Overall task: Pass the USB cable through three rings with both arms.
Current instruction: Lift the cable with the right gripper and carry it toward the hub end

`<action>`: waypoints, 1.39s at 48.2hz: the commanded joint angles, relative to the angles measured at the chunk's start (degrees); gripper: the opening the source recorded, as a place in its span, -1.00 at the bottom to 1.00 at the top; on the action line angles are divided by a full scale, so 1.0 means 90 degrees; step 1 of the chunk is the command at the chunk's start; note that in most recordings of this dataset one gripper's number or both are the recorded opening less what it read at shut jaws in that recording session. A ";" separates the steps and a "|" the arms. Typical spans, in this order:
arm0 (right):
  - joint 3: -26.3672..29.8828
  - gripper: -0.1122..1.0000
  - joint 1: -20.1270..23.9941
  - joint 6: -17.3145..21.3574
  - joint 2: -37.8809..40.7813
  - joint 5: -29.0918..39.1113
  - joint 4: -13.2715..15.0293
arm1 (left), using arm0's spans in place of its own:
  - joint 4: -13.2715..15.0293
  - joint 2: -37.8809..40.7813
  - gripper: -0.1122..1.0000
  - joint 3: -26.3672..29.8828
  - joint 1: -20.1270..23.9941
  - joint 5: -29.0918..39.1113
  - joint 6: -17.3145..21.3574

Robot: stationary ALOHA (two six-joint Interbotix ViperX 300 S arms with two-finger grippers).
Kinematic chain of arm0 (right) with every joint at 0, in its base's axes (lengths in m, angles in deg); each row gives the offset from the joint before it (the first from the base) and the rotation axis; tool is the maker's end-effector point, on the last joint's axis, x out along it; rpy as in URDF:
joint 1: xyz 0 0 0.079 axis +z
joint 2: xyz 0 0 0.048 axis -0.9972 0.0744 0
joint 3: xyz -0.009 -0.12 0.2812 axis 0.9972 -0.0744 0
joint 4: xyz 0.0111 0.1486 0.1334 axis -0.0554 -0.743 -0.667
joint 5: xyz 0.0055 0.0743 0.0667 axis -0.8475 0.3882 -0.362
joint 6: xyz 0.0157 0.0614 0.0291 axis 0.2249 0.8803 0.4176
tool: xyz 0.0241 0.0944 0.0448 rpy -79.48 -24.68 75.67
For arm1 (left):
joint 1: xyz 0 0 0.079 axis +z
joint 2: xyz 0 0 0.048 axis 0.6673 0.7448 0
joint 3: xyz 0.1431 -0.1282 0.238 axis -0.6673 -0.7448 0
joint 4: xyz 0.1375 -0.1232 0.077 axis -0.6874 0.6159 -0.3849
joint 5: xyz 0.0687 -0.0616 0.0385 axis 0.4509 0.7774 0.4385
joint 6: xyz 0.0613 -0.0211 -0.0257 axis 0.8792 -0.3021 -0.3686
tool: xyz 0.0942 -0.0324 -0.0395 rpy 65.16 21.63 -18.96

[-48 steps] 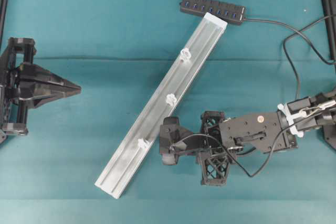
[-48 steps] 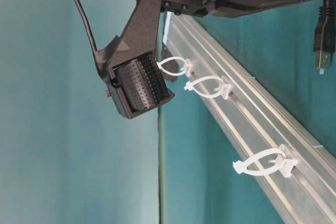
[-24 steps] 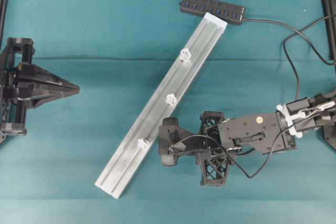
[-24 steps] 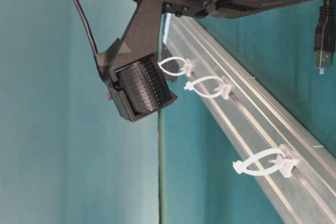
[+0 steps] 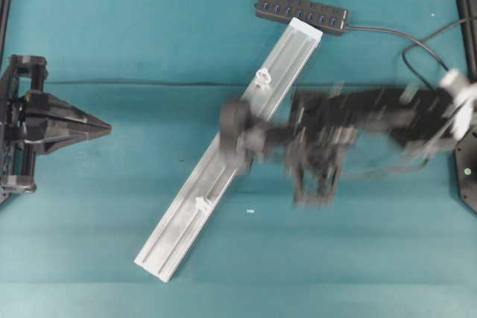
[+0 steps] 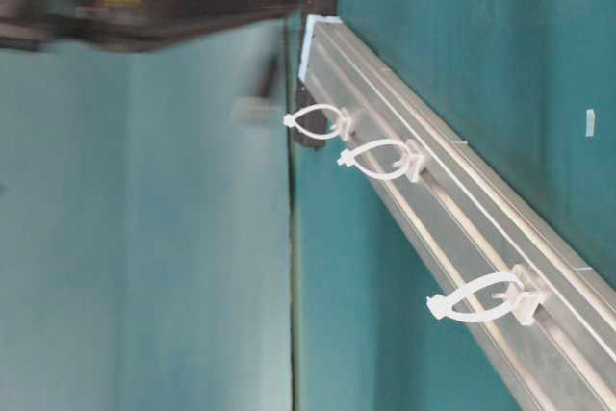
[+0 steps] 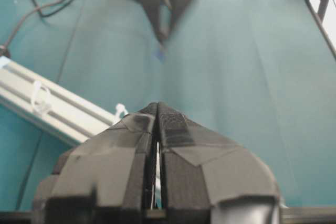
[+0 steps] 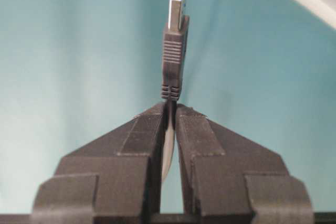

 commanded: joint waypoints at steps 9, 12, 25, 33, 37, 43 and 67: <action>0.0234 -0.60 -0.0996 -0.0918 -0.0400 0.0576 0.0068 | -0.0010 -0.0127 -0.83 0.0098 0.0020 -0.0020 -0.0010; 0.0303 -0.60 -0.1191 -0.1260 -0.0391 0.0732 0.0137 | -0.0010 -0.0117 -0.83 0.0098 0.0107 0.0029 -0.0010; 0.0518 -0.60 -0.1934 -0.2637 -0.0264 0.1104 0.0947 | -0.0010 -0.0137 -0.83 0.0146 0.0205 0.0059 -0.0020; 0.0420 -0.60 -0.2305 -0.3408 -0.0303 0.0674 0.1025 | -0.0010 -0.0215 -0.83 0.0166 0.0273 0.0146 -0.0049; 0.0254 -0.60 -0.2490 -0.3799 -0.0312 0.0215 0.1035 | -0.0010 -0.0244 -0.83 0.0176 0.0332 0.0176 -0.0127; -0.0039 -0.60 -0.2725 -0.4346 -0.0264 -0.0283 0.1035 | -0.0010 -0.0293 -0.83 0.0225 0.0391 0.0166 -0.0254; -0.1055 -0.60 -0.3027 -0.6309 -0.0107 -0.1982 0.1035 | -0.0010 -0.0615 -0.69 0.0303 0.0391 0.0322 -0.0830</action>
